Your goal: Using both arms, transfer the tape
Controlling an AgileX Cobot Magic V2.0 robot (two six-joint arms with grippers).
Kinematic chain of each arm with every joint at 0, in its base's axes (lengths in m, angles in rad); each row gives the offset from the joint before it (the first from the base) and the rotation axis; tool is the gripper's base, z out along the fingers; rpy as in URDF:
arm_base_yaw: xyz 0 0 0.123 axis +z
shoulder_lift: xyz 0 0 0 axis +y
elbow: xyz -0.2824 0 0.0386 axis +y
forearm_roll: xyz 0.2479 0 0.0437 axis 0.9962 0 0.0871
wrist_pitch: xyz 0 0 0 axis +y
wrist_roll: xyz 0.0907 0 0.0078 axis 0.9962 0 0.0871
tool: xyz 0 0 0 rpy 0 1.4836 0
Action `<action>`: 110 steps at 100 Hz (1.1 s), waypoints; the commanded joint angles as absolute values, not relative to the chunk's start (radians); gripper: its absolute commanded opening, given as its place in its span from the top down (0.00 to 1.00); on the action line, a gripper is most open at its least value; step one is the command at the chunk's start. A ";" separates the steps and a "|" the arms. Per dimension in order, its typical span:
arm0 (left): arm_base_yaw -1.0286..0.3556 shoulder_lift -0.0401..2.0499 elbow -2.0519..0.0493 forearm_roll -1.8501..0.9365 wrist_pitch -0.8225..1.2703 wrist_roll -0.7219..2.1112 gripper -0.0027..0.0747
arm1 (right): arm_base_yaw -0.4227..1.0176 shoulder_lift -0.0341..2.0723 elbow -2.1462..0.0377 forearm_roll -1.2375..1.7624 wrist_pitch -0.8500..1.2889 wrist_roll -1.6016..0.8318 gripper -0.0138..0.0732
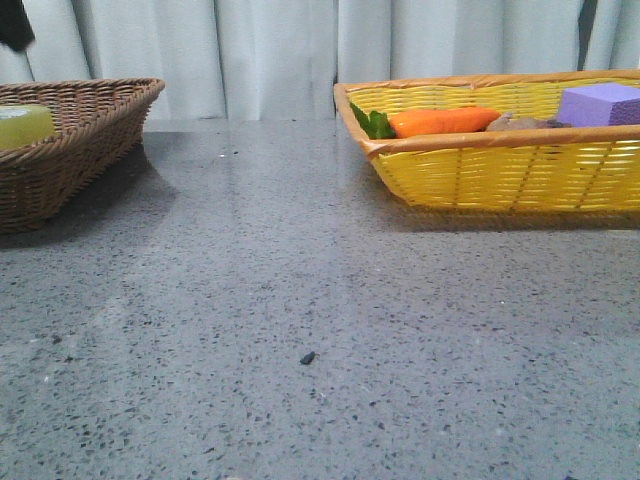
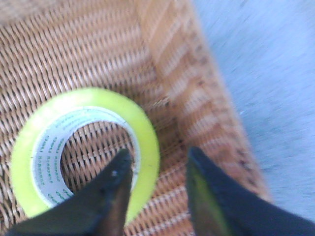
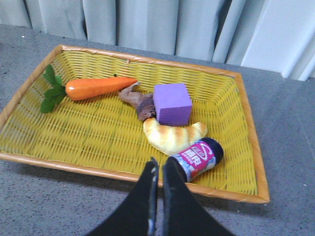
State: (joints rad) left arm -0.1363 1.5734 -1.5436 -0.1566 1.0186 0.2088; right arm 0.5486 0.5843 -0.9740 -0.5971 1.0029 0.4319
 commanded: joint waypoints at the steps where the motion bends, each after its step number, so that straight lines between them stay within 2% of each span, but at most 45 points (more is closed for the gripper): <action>1: -0.140 1.465 -1.575 -0.204 0.960 0.208 0.83 | 0.541 0.585 -0.985 -0.674 0.941 0.430 0.92; 14: -0.140 1.372 -1.575 -0.206 0.955 0.208 0.99 | 0.541 0.557 -0.962 -0.684 0.945 0.430 0.92; 49: -0.142 1.133 -1.490 -0.228 0.883 0.338 0.99 | 0.541 0.381 -0.833 -0.686 0.900 0.464 0.92; 72: -0.172 0.944 -1.199 -0.245 0.702 0.366 0.99 | 0.541 0.263 -0.731 -0.696 0.879 0.464 0.92; 95: -0.187 0.683 -0.816 -0.287 0.498 0.366 0.99 | 0.541 0.165 -0.636 -0.723 0.875 0.464 0.92; 110: -0.187 0.505 -0.627 -0.305 0.466 0.366 0.99 | 0.541 0.104 -0.600 -0.727 0.839 0.468 0.92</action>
State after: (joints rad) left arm -0.1790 0.5916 -0.6896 -0.2646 0.5665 0.3666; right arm 0.5486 0.1208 -0.5944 -0.6727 0.9306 0.4617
